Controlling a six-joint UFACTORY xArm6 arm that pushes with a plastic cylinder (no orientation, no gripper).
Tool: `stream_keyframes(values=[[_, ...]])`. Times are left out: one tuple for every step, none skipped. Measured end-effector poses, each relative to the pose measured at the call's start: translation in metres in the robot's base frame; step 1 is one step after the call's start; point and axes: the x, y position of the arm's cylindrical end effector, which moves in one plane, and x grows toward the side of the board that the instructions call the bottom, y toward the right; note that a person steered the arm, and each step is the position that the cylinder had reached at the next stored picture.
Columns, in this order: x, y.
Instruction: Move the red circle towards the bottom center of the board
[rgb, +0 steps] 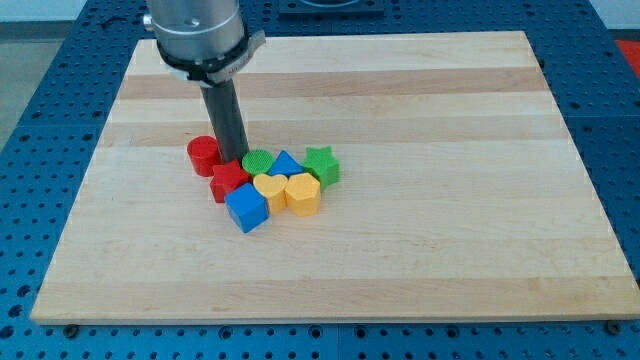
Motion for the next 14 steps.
stream_keyframes(values=[[0.008,0.001],[0.004,0.010],[0.002,0.007],[-0.014,0.003],[-0.038,-0.009],[-0.042,-0.011],[-0.019,-0.058],[0.002,-0.071],[0.047,-0.059],[0.069,-0.057],[0.049,-0.043],[0.039,-0.059],[0.021,-0.089],[0.016,-0.114]])
